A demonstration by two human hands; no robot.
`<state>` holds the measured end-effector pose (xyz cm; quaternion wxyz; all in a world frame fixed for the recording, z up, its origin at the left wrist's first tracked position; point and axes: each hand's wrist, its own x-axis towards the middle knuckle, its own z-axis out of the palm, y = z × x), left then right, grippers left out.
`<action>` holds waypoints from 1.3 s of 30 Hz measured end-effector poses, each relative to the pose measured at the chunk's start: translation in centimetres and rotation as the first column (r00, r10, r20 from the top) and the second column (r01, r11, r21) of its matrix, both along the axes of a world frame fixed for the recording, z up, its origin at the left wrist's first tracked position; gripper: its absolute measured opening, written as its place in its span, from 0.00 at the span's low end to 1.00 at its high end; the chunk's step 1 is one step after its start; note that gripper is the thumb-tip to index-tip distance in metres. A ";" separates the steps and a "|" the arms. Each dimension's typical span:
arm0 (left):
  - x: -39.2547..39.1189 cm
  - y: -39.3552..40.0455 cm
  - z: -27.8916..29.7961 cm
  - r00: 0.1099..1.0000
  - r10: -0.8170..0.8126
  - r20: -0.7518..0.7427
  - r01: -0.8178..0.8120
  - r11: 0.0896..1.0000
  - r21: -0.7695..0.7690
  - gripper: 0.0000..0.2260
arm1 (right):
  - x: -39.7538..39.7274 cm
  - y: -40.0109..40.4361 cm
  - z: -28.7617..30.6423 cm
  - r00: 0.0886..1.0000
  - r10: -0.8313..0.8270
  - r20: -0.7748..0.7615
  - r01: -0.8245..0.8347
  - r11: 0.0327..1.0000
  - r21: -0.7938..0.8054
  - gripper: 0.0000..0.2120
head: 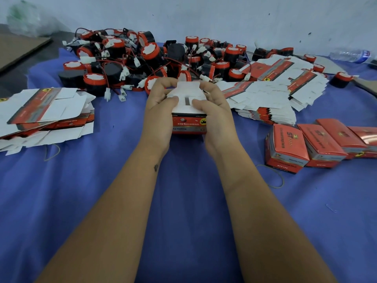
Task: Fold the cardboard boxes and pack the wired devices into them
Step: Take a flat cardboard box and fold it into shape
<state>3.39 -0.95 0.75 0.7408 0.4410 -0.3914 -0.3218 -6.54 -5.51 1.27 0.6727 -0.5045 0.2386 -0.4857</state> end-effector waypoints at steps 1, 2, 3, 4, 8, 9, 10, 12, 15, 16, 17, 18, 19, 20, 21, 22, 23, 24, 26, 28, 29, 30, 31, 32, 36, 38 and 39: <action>0.1 0.0 -0.1 1.000 0.002 0.000 -0.002 1.000 0.003 0.19 | -0.1 0.0 0.0 1.000 0.000 -0.011 0.000 1.000 0.004 0.17; 0.2 0.0 -0.3 1.000 -0.002 -0.006 0.003 1.000 0.006 0.18 | -0.1 0.0 0.0 1.000 0.004 -0.021 -0.004 1.000 0.012 0.14; 0.2 0.0 -0.4 1.000 -0.013 -0.022 0.013 1.000 0.010 0.17 | -0.2 -0.1 0.1 1.000 0.015 -0.027 -0.014 0.999 0.036 0.12; 0.2 0.0 -0.5 0.999 -0.028 -0.040 0.028 0.999 0.016 0.15 | -0.2 -0.1 0.1 0.999 0.030 -0.024 -0.028 0.997 0.070 0.09; 0.0 0.1 -0.4 1.000 -0.006 0.004 0.005 0.996 0.092 0.10 | -0.4 -0.6 -0.1 0.997 -0.021 -0.080 0.023 1.000 0.020 0.12; 0.0 0.0 -0.4 1.000 0.013 0.012 -0.014 0.994 0.106 0.12 | -0.4 -0.6 -0.1 0.996 -0.032 -0.080 0.033 0.999 0.008 0.14; 0.1 -0.1 -0.3 1.000 0.019 0.005 -0.020 0.994 0.109 0.14 | -0.4 -0.6 0.0 0.996 -0.037 -0.076 0.038 0.999 0.004 0.15; 0.1 -0.2 -0.1 1.000 0.017 0.002 -0.017 0.994 0.108 0.17 | -0.5 -0.7 -0.1 0.994 -0.056 -0.089 0.054 0.998 -0.019 0.17; 0.0 -0.1 -0.1 0.999 0.031 0.032 -0.034 0.993 0.111 0.20 | -0.6 -0.6 -0.1 0.981 -0.105 -0.165 0.089 0.991 -0.104 0.20; -0.1 -0.1 -0.1 0.998 0.038 0.041 -0.042 0.993 0.106 0.21 | -0.5 -0.6 -0.1 0.978 -0.116 -0.173 0.098 0.989 -0.111 0.19; -0.1 -0.1 -0.2 0.998 0.045 0.048 -0.050 0.994 0.100 0.21 | -0.4 -0.5 -0.1 0.980 -0.115 -0.162 0.101 0.991 -0.089 0.17; 0.0 -0.1 -0.3 0.997 0.054 0.048 -0.059 0.994 0.093 0.20 | -0.4 -0.5 -0.1 0.987 -0.097 -0.125 0.095 0.995 -0.027 0.13; 0.1 -0.2 -0.4 0.997 0.065 0.041 -0.068 0.994 0.087 0.19 | -0.4 -0.6 0.1 0.996 -0.068 -0.062 0.073 0.995 0.071 0.09; 0.1 -0.2 -0.4 0.997 0.075 0.032 -0.077 0.994 0.079 0.18 | -0.4 -0.7 0.3 0.999 -0.049 0.003 0.047 0.984 0.171 0.07; 0.2 -0.2 -0.4 0.996 0.084 0.023 -0.085 0.994 0.066 0.17 | -0.5 -0.8 0.3 0.998 -0.046 0.038 0.036 0.971 0.238 0.09; 0.2 -0.1 -0.3 0.995 0.094 0.020 -0.095 0.994 0.047 0.16 | -0.5 -1.0 0.2 0.998 -0.048 0.032 0.038 0.965 0.260 0.11; 0.2 -0.1 -0.2 0.994 0.105 0.020 -0.105 0.994 0.019 0.15 | -0.5 -1.0 0.1 0.999 -0.046 0.017 0.040 0.966 0.255 0.12; 0.2 0.0 -0.1 0.993 0.114 0.026 -0.114 0.993 -0.013 0.16 | -0.4 -0.9 0.0 0.999 -0.041 -0.001 0.040 0.973 0.227 0.13; 0.2 0.0 0.1 0.990 0.127 0.060 -0.122 0.989 -0.083 0.19 | -0.3 -0.6 -0.2 0.999 -0.037 -0.018 0.040 0.988 0.152 0.14; 0.0 0.0 0.1 0.987 0.114 0.115 -0.099 0.987 -0.129 0.23 | -0.2 -0.4 0.0 0.999 -0.046 -0.006 0.046 0.996 0.075 0.17; 0.0 -0.1 0.0 0.983 0.103 0.149 -0.085 0.988 -0.126 0.24 | -0.1 -0.4 0.1 0.999 -0.051 0.001 0.051 0.998 0.030 0.17; -0.1 -0.2 -0.2 0.980 0.095 0.173 -0.078 0.992 -0.102 0.26 | -0.2 -0.4 0.1 0.998 -0.059 -0.003 0.059 0.998 -0.027 0.17; -0.1 -0.4 -0.5 0.981 0.088 0.175 -0.079 0.995 -0.058 0.26 | -0.2 -0.5 0.2 0.998 -0.069 -0.013 0.068 0.994 -0.087 0.17; -0.2 -0.5 -0.7 0.986 0.071 0.149 -0.071 0.997 -0.005 0.26 | -0.3 -0.6 0.1 0.996 -0.087 -0.025 0.082 0.987 -0.137 0.16; 0.0 -0.8 -0.6 0.992 -0.024 -0.125 0.041 0.990 0.135 0.19 | -0.7 -0.2 0.2 0.983 -0.181 -0.021 0.171 0.955 -0.243 0.12; -0.1 -0.9 -0.5 0.998 0.051 0.022 -0.056 0.944 0.324 0.21 | -0.8 0.0 0.3 0.966 -0.258 0.030 0.256 0.928 -0.270 0.09; -0.2 -1.0 -0.8 0.989 0.061 0.137 -0.111 0.913 0.392 0.22 | -0.8 0.0 0.4 0.951 -0.301 0.072 0.310 0.918 -0.246 0.08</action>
